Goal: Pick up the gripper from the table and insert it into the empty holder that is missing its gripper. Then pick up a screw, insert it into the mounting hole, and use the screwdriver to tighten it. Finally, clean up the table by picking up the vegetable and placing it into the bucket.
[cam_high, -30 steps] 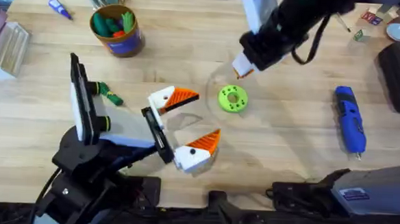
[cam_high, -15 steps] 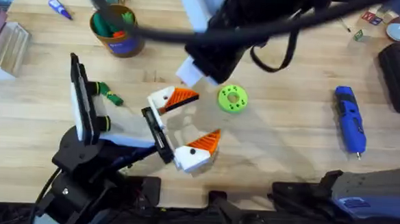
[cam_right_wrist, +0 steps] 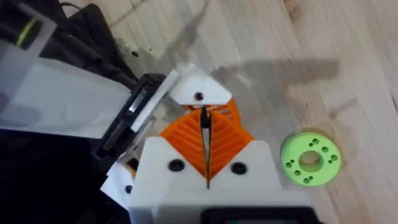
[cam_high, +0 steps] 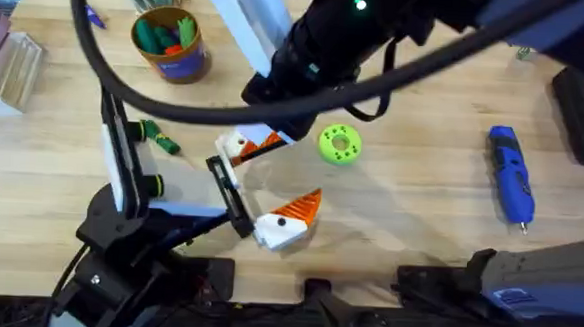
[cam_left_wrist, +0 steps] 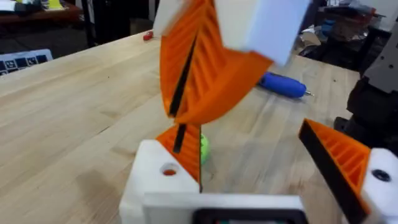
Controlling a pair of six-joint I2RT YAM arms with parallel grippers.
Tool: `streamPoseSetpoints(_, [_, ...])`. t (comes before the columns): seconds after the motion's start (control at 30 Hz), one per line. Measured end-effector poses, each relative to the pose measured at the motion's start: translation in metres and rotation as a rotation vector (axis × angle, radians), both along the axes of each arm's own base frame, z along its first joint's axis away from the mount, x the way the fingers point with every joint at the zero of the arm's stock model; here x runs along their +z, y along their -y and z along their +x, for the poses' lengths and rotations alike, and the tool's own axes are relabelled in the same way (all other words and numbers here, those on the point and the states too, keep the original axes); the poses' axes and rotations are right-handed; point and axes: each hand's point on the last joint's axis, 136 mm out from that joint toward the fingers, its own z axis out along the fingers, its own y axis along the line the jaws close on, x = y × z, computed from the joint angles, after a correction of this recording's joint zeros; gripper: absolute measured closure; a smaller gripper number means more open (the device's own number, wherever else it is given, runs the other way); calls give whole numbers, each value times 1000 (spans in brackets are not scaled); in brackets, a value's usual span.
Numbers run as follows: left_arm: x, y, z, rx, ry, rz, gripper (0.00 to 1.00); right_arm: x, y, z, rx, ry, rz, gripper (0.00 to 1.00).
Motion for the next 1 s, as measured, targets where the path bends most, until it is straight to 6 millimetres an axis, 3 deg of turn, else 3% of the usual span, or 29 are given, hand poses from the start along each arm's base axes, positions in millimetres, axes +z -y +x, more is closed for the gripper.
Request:
streamPoseSetpoints(0.67, [0, 0, 0, -1, 14, 8, 16, -5, -9, -2, -3, -25, 9, 995])
streamPoseSetpoints(1.0, [-1, -2, 3, 20, 8, 8, 15, -19, -13, -5, 3, -54, -26, 995])
